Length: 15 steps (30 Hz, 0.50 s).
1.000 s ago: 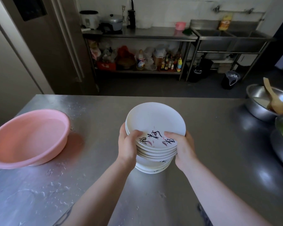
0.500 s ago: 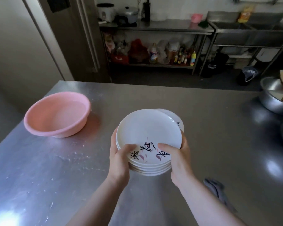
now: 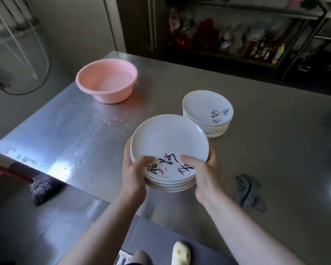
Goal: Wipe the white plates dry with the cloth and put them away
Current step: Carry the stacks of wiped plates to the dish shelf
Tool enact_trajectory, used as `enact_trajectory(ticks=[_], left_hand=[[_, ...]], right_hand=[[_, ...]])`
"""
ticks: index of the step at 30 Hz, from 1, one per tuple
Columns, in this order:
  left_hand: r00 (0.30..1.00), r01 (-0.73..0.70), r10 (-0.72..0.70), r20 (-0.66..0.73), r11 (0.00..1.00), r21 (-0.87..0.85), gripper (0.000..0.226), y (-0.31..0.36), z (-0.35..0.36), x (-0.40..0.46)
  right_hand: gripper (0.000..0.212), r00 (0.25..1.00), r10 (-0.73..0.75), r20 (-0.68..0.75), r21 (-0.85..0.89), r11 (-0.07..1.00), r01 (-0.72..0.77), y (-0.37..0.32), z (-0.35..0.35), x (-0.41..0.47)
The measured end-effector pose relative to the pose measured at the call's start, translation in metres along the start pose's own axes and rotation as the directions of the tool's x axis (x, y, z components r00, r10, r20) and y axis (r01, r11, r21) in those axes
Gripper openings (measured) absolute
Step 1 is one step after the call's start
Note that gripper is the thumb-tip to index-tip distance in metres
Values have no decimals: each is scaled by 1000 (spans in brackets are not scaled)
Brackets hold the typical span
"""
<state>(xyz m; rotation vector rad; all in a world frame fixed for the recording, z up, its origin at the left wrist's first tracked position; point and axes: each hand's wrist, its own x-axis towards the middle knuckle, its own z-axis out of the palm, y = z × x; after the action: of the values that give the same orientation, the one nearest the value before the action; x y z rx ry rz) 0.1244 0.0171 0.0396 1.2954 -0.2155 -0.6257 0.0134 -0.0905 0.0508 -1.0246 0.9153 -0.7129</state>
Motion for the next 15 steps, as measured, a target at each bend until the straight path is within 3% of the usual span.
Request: enact_trajectory(ticks=[15], left_hand=[[999,-24,23,-35,999,-33,72,-27,-143,-154]], right_hand=[[63,997,79,18,-30,996,-78,105,12,-177]])
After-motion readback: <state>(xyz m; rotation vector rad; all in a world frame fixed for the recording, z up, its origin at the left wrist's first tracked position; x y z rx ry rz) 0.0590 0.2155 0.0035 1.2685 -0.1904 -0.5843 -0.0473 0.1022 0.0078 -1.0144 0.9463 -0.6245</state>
